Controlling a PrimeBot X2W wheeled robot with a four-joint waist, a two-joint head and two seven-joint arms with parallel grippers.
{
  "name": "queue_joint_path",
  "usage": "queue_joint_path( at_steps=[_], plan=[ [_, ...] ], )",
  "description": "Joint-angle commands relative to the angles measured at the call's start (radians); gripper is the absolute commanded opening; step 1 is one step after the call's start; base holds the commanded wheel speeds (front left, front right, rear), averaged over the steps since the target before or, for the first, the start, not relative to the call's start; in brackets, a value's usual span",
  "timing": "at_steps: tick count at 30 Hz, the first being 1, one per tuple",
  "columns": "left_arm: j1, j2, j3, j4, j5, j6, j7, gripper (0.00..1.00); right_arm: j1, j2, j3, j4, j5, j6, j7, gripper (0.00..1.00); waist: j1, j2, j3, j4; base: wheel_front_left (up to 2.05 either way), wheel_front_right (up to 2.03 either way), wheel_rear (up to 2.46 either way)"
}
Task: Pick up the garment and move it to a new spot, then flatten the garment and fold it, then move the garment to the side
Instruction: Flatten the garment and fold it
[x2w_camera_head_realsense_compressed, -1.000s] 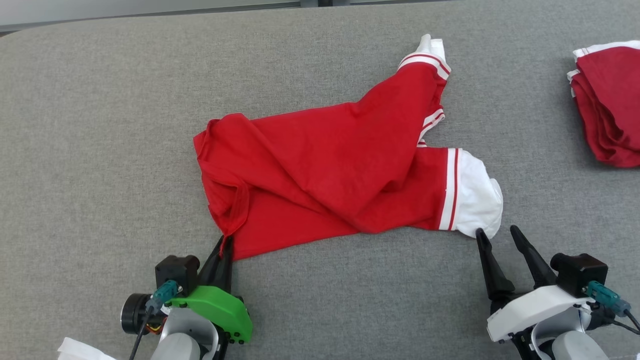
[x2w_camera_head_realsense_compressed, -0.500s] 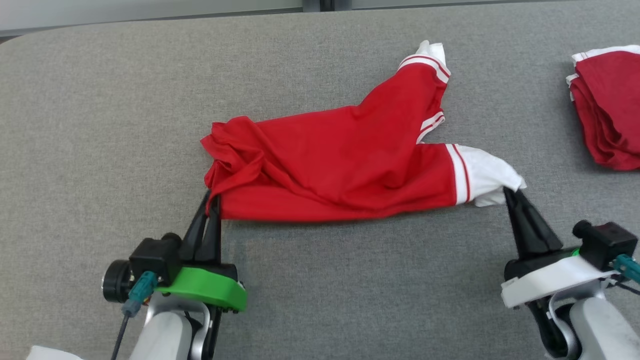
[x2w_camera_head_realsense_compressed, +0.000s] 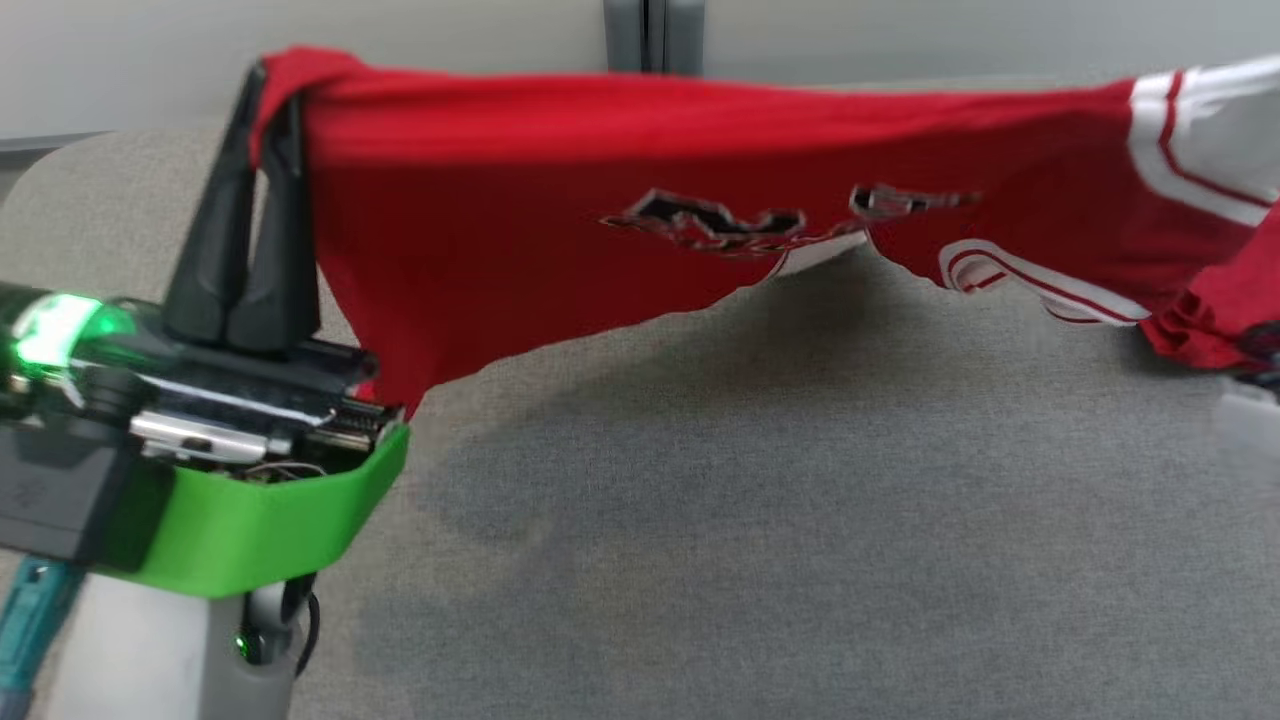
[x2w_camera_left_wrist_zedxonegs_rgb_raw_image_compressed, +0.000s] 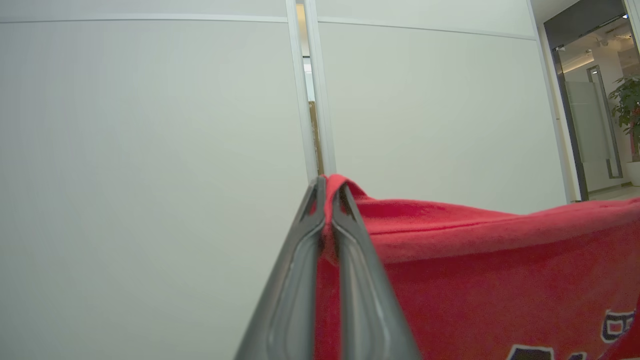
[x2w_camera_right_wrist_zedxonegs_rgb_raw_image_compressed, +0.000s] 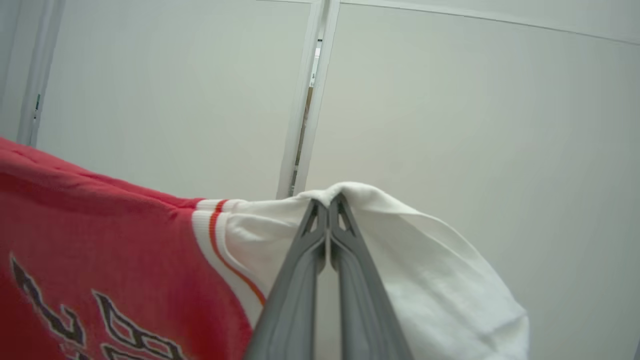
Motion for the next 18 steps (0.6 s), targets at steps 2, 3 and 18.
queue_joint_path(
  at_steps=[2,3,18],
  plan=[
    [-0.07,0.026,0.02,-0.056,0.013,-0.004,0.025,0.0,-0.061,-0.031,-0.039,-0.075,-0.013,-0.002,0.038,0.0,-0.0001,0.0,-0.023,-0.009,0.0,0.0,0.0],
    [-0.092,0.031,0.025,-0.076,0.016,-0.005,0.035,0.0,-0.081,-0.043,-0.052,-0.097,-0.013,-0.002,0.055,0.0,-0.0001,0.0,-0.026,-0.011,0.0,0.0,0.0],
    [-0.373,0.027,0.044,0.014,-0.057,-0.042,0.123,0.0,-0.38,-0.184,-0.026,0.0,0.137,-0.002,0.162,0.0,-0.0001,0.0,0.091,-0.037,0.0,0.0,0.0]
  ],
)
